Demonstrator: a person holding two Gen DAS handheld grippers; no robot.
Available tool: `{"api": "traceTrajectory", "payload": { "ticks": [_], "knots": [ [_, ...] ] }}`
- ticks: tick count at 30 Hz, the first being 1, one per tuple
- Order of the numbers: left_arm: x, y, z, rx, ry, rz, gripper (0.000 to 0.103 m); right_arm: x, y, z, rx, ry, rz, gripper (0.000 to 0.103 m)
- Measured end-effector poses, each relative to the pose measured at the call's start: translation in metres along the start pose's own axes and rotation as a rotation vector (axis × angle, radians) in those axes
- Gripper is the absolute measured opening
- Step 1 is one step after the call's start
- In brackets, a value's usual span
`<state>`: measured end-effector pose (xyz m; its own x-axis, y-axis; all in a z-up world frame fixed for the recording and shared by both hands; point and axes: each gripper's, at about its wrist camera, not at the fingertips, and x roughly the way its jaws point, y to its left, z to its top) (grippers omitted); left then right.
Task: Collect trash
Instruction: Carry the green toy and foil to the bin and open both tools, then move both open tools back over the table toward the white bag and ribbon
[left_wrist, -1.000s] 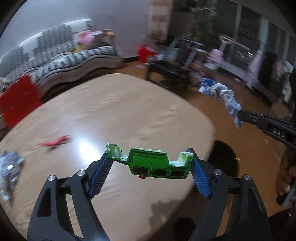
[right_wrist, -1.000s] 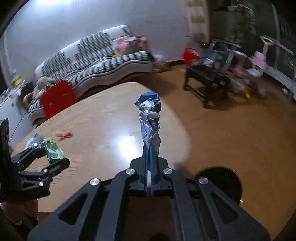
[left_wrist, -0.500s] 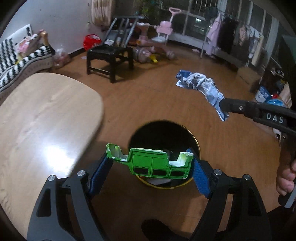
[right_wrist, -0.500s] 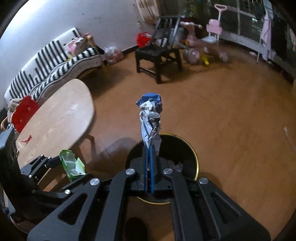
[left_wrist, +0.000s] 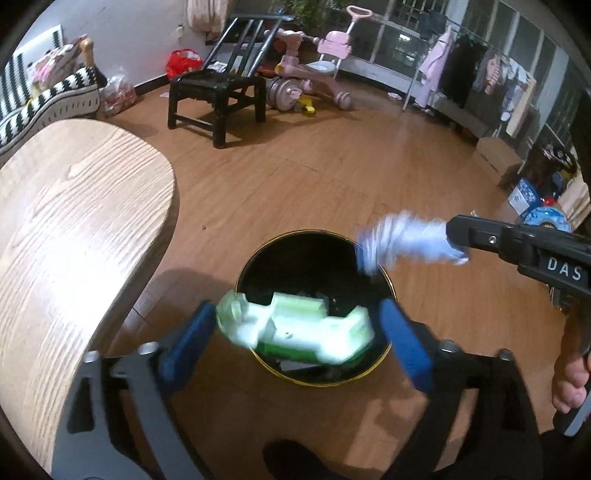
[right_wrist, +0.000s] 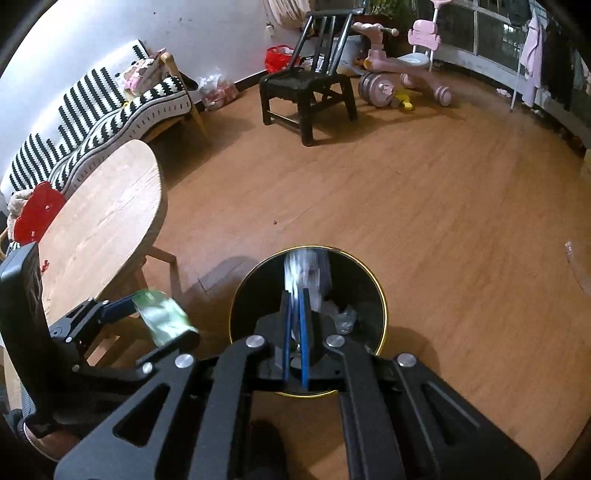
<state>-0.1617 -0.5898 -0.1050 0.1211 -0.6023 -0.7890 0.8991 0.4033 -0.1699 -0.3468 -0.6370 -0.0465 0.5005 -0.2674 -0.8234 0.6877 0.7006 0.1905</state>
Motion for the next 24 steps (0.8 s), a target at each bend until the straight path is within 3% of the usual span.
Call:
{"api": "traceTrajectory", "payload": {
  "ticks": [6,8,10,12,19,24],
  "knots": [
    [-0.003,0.0,0.0,0.005,-0.002,-0.009,0.093,-0.002,0.0,0.001,0.019,-0.006,0.009,0.005],
    [-0.006,0.002,0.001,-0.002,-0.004,-0.007,0.094,-0.003,0.001,0.004,0.02,-0.005,0.009,0.017],
    [-0.01,0.004,0.001,-0.009,-0.007,-0.005,0.094,-0.007,0.005,0.006,0.022,-0.027,0.002,0.091],
    [-0.018,0.007,0.001,-0.014,-0.015,-0.003,0.095,-0.018,0.011,0.009,0.02,-0.097,-0.015,0.094],
    [-0.066,0.041,-0.008,-0.041,-0.065,0.03,0.096,-0.029,0.051,0.02,-0.02,-0.117,0.036,0.094],
    [-0.114,0.078,-0.018,-0.097,-0.105,0.069,0.096,-0.034,0.105,0.024,-0.081,-0.122,0.086,0.094]
  ]
}}
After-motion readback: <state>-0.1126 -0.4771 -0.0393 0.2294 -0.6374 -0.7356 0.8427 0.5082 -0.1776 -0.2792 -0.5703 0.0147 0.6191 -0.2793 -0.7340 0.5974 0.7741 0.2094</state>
